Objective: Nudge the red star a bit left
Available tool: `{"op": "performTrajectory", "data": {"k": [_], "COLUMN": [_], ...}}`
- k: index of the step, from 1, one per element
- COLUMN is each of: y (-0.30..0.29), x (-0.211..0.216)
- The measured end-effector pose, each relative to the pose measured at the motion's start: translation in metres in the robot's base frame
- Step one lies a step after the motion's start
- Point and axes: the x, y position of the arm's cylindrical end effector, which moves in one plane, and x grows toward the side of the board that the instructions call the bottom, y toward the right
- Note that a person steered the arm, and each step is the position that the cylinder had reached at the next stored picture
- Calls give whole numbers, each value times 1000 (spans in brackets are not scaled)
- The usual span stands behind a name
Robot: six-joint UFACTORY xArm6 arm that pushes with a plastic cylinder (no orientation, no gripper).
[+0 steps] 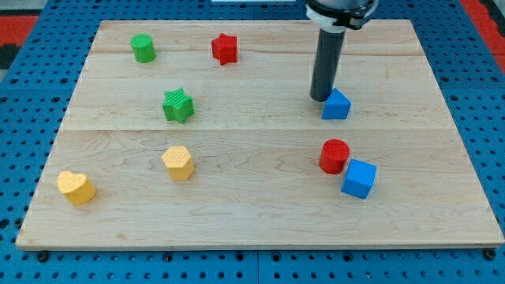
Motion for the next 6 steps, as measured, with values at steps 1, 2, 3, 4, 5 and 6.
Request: {"op": "performTrajectory", "data": {"k": [1,2,3,4,5,6], "y": [22,43,51,56,31,10], "x": [0,28,71,34,-30,-99]}}
